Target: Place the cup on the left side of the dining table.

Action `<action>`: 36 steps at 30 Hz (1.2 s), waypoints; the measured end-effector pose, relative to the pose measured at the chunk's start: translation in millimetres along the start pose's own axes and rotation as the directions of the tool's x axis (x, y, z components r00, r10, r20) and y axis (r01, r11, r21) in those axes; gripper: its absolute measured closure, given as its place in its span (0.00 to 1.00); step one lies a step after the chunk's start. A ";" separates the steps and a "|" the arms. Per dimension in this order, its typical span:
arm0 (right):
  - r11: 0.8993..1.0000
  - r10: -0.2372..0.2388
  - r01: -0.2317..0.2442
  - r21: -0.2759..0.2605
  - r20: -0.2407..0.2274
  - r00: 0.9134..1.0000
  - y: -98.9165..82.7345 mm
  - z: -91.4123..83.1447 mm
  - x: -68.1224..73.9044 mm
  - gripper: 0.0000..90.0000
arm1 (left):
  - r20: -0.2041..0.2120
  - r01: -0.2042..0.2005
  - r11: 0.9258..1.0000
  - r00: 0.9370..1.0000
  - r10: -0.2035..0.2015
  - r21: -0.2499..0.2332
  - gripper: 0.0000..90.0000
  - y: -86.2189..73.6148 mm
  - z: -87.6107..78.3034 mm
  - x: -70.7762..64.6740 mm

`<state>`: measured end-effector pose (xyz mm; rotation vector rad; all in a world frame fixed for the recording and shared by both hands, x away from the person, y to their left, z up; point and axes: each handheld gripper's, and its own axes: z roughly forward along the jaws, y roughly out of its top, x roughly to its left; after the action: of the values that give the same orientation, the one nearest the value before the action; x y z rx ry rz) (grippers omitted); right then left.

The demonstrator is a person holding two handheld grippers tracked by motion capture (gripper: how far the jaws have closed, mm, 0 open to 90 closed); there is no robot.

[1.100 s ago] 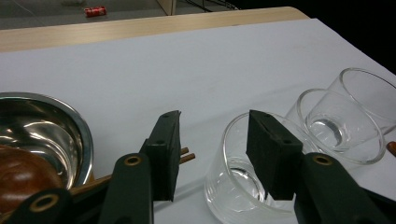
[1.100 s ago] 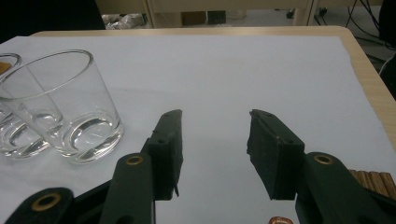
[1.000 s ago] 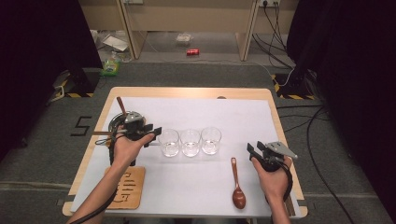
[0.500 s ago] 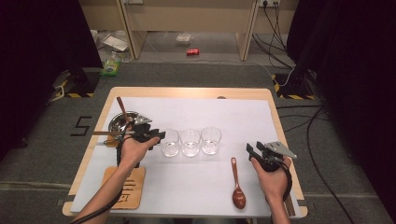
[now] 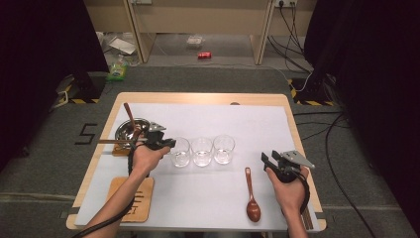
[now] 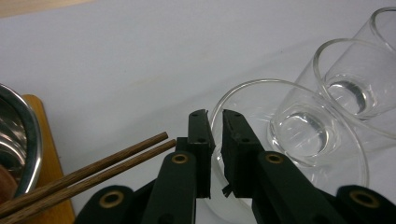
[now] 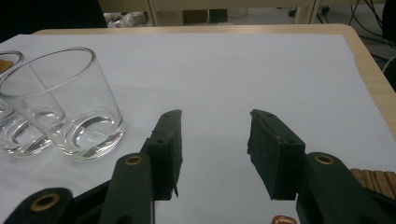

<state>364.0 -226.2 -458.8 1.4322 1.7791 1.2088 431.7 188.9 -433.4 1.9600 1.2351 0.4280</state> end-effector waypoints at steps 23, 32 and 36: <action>1.000 -0.004 0.004 -0.005 -0.001 1.000 1.3 -0.4 2.1 0.61 | -0.034 0.029 0.997 0.999 -0.032 -0.068 0.93 -26.7 -68.8 40.1; 1.000 -0.002 0.002 -0.001 -0.002 1.000 0.7 0.5 3.8 0.61 | -0.074 0.044 0.997 0.996 -0.048 -0.061 0.93 -45.6 -89.0 61.0; 1.000 -0.004 0.004 0.002 -0.003 1.000 0.3 0.8 4.4 0.61 | -0.079 0.053 0.997 0.995 -0.057 -0.049 0.93 -52.4 -89.5 67.1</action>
<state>363.6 -221.7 -458.4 1.4275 1.7849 1.2085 375.0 298.1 -422.1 1.8805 1.3154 0.5079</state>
